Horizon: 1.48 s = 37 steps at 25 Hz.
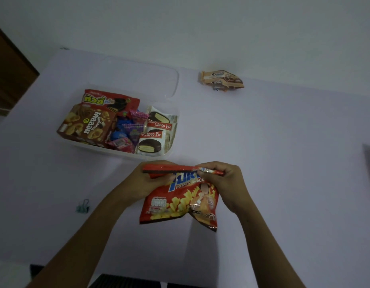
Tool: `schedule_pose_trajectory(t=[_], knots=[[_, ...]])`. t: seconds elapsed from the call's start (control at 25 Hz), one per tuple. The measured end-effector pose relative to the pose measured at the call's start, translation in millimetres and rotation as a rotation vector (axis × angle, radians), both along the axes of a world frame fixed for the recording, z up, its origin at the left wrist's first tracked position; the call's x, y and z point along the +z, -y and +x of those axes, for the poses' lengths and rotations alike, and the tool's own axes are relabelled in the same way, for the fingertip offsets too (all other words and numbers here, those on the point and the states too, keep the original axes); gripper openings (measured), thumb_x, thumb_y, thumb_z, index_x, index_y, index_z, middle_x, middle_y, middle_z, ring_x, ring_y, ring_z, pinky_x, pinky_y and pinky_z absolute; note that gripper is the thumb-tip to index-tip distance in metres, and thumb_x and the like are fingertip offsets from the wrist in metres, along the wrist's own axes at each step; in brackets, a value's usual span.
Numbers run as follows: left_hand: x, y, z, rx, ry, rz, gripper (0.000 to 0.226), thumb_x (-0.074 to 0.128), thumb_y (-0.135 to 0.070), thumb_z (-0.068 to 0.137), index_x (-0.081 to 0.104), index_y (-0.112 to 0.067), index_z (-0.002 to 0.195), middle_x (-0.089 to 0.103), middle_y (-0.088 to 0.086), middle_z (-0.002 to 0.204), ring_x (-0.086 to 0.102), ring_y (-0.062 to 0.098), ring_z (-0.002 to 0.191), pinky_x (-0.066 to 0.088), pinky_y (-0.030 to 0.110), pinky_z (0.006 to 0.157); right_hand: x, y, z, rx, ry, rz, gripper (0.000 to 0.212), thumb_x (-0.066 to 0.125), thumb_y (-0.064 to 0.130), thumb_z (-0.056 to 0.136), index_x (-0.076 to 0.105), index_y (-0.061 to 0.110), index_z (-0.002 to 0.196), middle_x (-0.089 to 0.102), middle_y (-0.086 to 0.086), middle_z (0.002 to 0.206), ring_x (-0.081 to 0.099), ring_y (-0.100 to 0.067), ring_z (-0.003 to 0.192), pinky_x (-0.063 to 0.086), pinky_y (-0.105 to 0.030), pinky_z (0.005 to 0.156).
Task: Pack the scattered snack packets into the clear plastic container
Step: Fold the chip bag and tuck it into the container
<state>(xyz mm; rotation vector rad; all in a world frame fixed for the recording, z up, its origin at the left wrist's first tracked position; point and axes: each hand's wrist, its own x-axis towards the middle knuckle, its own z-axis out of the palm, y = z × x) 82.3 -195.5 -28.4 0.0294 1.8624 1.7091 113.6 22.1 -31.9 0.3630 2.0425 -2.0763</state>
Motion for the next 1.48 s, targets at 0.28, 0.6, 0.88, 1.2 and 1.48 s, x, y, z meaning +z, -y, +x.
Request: schedule_pose_trajectory(t=[0.28,0.6,0.88,1.2,1.48], knots=[[-4,5,4,0.038,0.079,0.038,0.011,0.054,-0.020,0.089,0.062,-0.024,0.096,0.076,-0.007,0.082,0.073,0.014,0.078,0.058,0.023,0.063,-5,4,9,0.026,0.039,0.013,0.012,0.062,0.010,0.087,0.074,0.010,0.090,0.075,-0.013,0.090,0.073,-0.028,0.082,0.060,-0.037,0.068],[11,29,-2,0.080,-0.041,0.095,0.043,0.046,0.010,0.086,0.059,-0.021,0.113,0.068,0.006,0.108,0.068,0.022,0.099,0.058,0.032,0.069,1,14,8,0.080,0.035,0.063,0.015,0.059,0.011,0.089,0.073,0.008,0.094,0.075,-0.010,0.089,0.073,-0.025,0.078,0.059,-0.028,0.062],[11,46,-1,-0.216,-0.301,-0.279,0.023,0.055,-0.038,0.084,0.069,-0.022,0.094,0.072,-0.005,0.089,0.069,0.007,0.086,0.053,0.016,0.063,-1,21,11,0.127,0.083,0.106,0.014,0.059,0.012,0.089,0.073,0.009,0.091,0.076,-0.006,0.083,0.074,-0.021,0.074,0.058,-0.024,0.061],[-9,47,7,-0.284,-0.304,-0.393,0.036,0.041,-0.037,0.096,0.069,-0.016,0.096,0.073,0.003,0.084,0.069,0.011,0.079,0.054,0.027,0.074,-15,35,23,0.156,0.143,0.121,0.014,0.058,0.013,0.090,0.071,0.009,0.086,0.075,-0.004,0.075,0.073,-0.020,0.069,0.057,-0.026,0.060],[-4,46,-1,-0.450,-0.401,-0.584,0.018,0.046,-0.034,0.091,0.061,-0.027,0.083,0.072,-0.002,0.088,0.067,0.011,0.082,0.055,0.036,0.077,-13,43,19,0.151,0.133,0.168,0.017,0.058,0.016,0.091,0.072,0.008,0.088,0.075,-0.009,0.079,0.073,-0.024,0.071,0.059,-0.031,0.066]])
